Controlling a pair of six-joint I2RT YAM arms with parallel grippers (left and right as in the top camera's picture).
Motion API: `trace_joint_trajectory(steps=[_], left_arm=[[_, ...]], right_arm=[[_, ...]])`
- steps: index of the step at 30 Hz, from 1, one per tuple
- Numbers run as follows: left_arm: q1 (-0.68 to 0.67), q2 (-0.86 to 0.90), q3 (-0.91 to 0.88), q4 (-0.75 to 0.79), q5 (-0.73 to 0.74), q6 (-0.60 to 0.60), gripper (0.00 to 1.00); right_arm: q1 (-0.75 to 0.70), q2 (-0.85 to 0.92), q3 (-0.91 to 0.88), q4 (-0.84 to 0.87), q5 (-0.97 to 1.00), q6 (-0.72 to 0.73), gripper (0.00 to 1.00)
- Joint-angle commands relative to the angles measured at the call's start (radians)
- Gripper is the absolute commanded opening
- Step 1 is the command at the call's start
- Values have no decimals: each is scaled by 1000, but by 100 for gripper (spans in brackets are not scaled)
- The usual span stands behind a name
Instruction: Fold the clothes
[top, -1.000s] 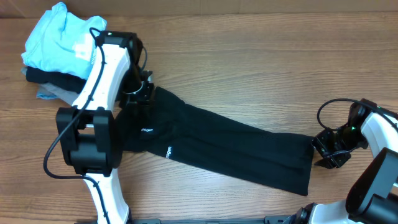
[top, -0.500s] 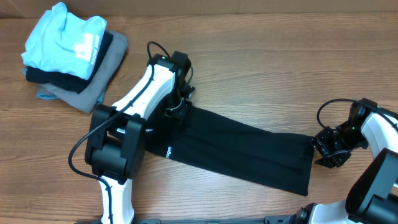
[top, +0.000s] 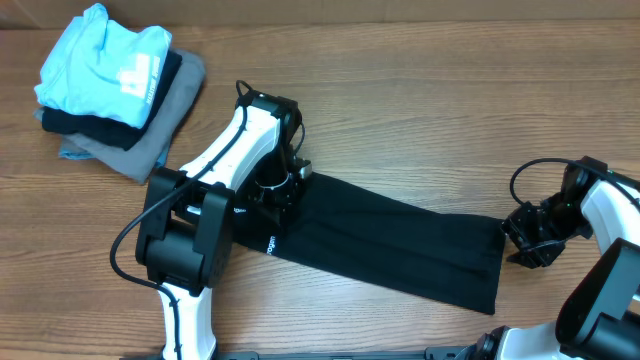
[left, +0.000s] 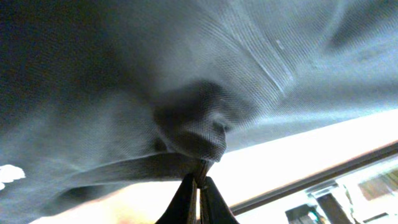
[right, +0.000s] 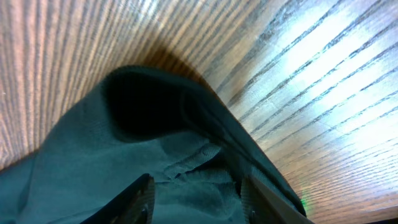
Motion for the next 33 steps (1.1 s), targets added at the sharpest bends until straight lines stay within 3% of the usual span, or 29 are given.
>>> trace_joint_trajectory(steps=[1,9,12,15,17,20,24,26,30,33], left_arm=[[3,-33,8,-33,66,3,4],[3,-33,8,-134,42,-8,4],[3,-33,8,-146,46,-14,31],[4,-33,8,-139,47,-15,43],[4,-33,8,-127,47,-15,46],[5,-33,8,-88,46,-16,45],[5,-33,8,-2,46,-34,45],[5,-33,8,32,46,-42,45],[5,-33,8,79,45,-49,45],[5,-33,8,88,45,-49,46]], right_arm=[[-4,-27,39,-3,-4,-7,49],[-4,-27,40,-26,30,-6,54],[-4,-27,40,-26,31,-6,61],[-4,-27,40,-24,30,-6,66],[-4,-27,40,-23,30,-6,66],[-3,-27,34,-36,28,0,54],[8,-27,-13,-9,10,22,50],[13,-27,-42,31,-24,34,41],[19,-27,-77,80,-62,35,33],[19,-27,-84,64,-61,31,30]])
